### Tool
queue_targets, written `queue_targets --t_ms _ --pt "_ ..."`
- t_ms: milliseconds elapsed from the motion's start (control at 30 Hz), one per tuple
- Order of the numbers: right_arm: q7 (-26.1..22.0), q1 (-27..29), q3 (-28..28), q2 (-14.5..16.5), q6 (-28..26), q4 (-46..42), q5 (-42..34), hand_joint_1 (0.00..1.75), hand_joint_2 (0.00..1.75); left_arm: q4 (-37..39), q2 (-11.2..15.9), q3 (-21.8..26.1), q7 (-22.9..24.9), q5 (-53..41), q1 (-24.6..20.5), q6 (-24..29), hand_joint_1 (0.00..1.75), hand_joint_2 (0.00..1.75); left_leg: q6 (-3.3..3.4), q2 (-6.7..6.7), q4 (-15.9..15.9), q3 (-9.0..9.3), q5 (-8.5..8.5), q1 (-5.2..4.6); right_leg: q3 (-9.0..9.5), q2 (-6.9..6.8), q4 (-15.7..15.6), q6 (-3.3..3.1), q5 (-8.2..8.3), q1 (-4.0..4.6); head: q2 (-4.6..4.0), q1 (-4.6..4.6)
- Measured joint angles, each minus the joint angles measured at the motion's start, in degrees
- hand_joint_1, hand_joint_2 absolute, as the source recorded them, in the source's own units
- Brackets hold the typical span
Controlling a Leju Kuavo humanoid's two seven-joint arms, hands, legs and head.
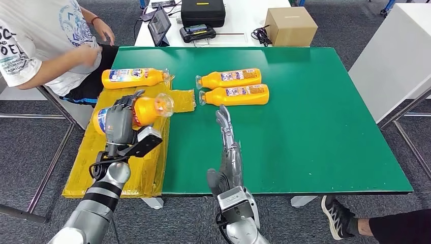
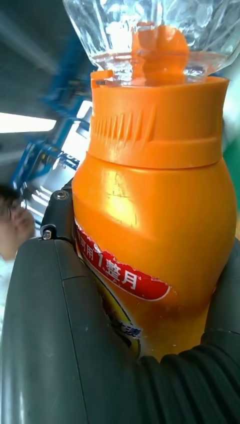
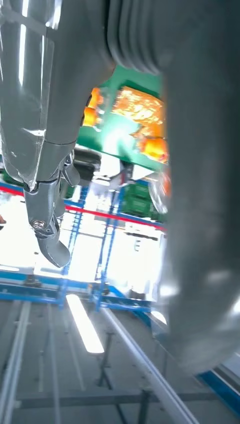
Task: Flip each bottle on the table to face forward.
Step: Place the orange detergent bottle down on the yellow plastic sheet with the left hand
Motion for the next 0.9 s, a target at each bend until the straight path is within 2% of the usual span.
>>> queue_targets --t_ms 100,300,567,800,833,900 --pt "0.39 -0.33 0.69 -0.04 1.42 0.02 -0.28 0.0 1.75 7.81 1.72 0.3 3.09 -10.08 -2.62 -1.38 1.75 1.75 -0.01 0.0 0.0 0.0 0.01 0.01 -0.01 0.01 0.01 0.0 0.0 0.01 0.0 -0.01" --pt "0.63 -0.54 0.98 -0.1 4.52 0.54 -0.03 0.0 1.75 18.75 4.44 -0.87 7.85 -19.35 -4.74 -6.86 1.75 1.75 -0.01 0.02 0.0 0.0 0.0 0.01 -0.03 0.03 0.02 0.0 0.0 0.01 0.0 0.0" --pt "0.68 -0.59 0.98 -0.1 6.64 1.28 0.26 0.0 1.75 24.36 6.99 -1.62 8.25 -20.28 -6.56 -12.94 1.75 1.75 -0.01 -0.03 0.0 -0.02 0.0 0.01 0.0 0.01 0.01 -0.01 -0.01 0.0 0.0 0.01" --pt "0.69 -0.64 0.98 -0.1 7.1 1.85 0.4 0.0 1.75 25.71 7.6 -1.65 7.77 -19.81 -7.52 -14.03 1.75 1.75 -0.02 -0.01 0.0 0.04 0.01 0.02 0.02 0.02 0.02 -0.02 0.01 0.01 0.0 0.0" --pt "0.69 -0.65 0.98 -0.1 7.11 1.9 0.4 0.0 1.75 25.83 7.64 -1.66 7.76 -19.81 -7.57 -14.09 1.67 1.75 -0.02 -0.01 0.0 0.05 0.01 0.02 0.03 0.02 0.02 -0.02 0.01 0.01 0.0 0.0" --pt "0.69 -0.67 0.99 -0.1 7.27 2.02 0.39 0.0 1.75 26.07 7.67 -1.69 7.72 -19.83 -7.69 -14.68 0.86 1.75 -0.02 -0.01 0.0 0.05 0.02 0.03 0.03 0.02 0.03 -0.02 0.01 0.02 0.0 0.01"
